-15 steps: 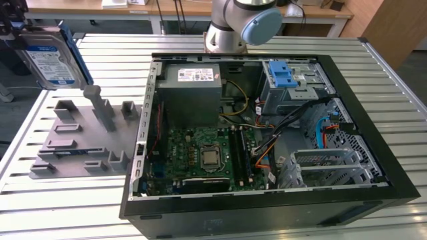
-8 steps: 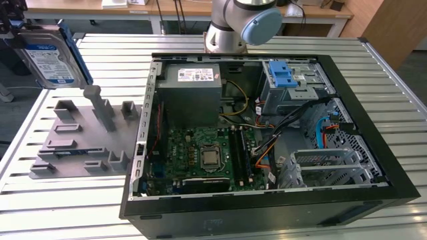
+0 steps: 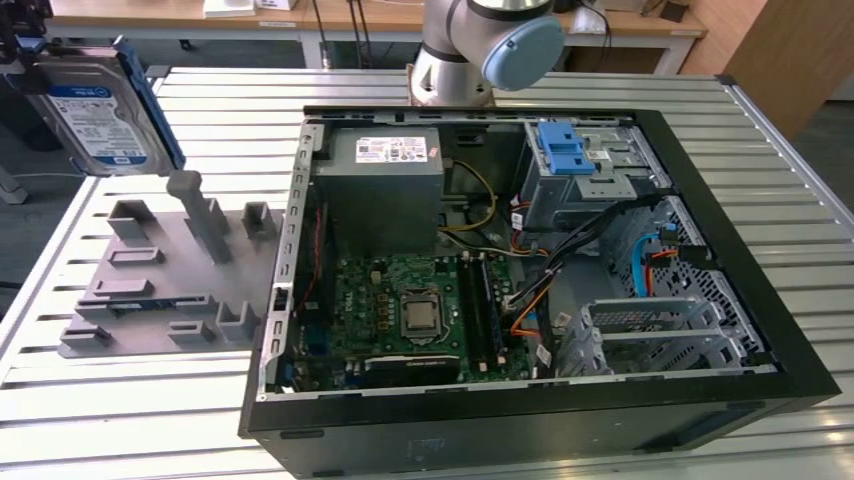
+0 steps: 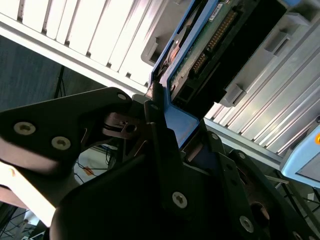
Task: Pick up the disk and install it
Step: 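Pick up the disk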
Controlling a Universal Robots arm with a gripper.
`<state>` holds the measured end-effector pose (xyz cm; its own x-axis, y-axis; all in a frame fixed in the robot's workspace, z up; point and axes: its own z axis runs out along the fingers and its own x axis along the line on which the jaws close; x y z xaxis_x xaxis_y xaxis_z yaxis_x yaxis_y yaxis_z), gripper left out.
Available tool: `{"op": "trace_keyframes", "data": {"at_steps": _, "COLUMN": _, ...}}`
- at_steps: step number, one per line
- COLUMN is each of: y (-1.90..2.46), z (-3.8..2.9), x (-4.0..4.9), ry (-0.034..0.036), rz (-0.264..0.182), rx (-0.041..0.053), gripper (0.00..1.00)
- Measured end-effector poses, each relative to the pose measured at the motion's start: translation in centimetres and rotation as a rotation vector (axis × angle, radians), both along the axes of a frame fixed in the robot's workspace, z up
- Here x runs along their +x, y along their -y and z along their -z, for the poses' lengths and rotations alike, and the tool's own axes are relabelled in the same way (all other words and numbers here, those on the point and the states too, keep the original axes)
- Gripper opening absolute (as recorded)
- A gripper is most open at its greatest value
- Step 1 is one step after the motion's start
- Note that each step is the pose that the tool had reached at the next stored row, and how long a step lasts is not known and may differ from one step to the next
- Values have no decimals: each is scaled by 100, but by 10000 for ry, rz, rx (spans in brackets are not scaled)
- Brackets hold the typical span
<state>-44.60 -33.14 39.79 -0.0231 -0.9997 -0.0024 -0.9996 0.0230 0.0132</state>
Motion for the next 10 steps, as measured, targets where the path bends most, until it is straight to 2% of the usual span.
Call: {"op": "trace_keyframes", "data": {"at_steps": 10, "y": 0, "z": -65, "x": 0, "ry": 0, "rz": 0, "rx": 0, "gripper": 36}}
